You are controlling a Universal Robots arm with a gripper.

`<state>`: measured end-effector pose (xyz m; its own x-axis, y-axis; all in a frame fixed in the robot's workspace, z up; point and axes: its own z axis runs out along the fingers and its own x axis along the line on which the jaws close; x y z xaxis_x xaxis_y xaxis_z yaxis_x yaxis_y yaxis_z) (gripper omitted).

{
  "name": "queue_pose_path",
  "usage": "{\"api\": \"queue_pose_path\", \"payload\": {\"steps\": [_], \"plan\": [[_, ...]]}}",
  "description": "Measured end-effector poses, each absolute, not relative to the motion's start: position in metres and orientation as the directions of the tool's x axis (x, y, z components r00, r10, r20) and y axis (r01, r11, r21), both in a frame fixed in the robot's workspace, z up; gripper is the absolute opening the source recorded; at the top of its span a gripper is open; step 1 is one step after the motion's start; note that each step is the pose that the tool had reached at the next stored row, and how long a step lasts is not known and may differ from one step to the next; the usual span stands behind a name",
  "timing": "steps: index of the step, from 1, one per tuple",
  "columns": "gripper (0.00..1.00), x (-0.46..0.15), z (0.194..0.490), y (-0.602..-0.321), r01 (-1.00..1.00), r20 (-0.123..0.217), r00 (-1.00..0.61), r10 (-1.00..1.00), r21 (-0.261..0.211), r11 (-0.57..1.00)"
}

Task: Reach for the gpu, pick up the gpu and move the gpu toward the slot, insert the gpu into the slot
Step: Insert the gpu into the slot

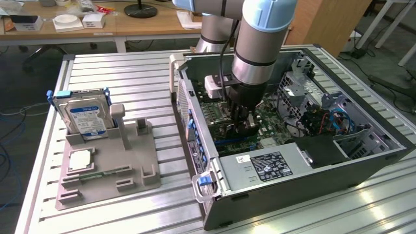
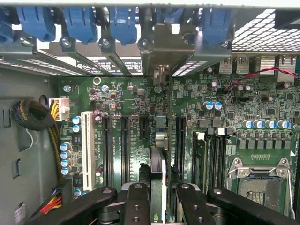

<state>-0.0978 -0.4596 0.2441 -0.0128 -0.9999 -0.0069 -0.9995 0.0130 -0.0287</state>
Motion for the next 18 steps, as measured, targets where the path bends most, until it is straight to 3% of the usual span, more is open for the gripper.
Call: {"api": "queue_pose_path", "payload": {"steps": [18], "plan": [[0.26, -0.0991, 0.2458, -0.4585, -0.999, -0.007, -0.013, -1.000, -0.029, 0.013]]}}
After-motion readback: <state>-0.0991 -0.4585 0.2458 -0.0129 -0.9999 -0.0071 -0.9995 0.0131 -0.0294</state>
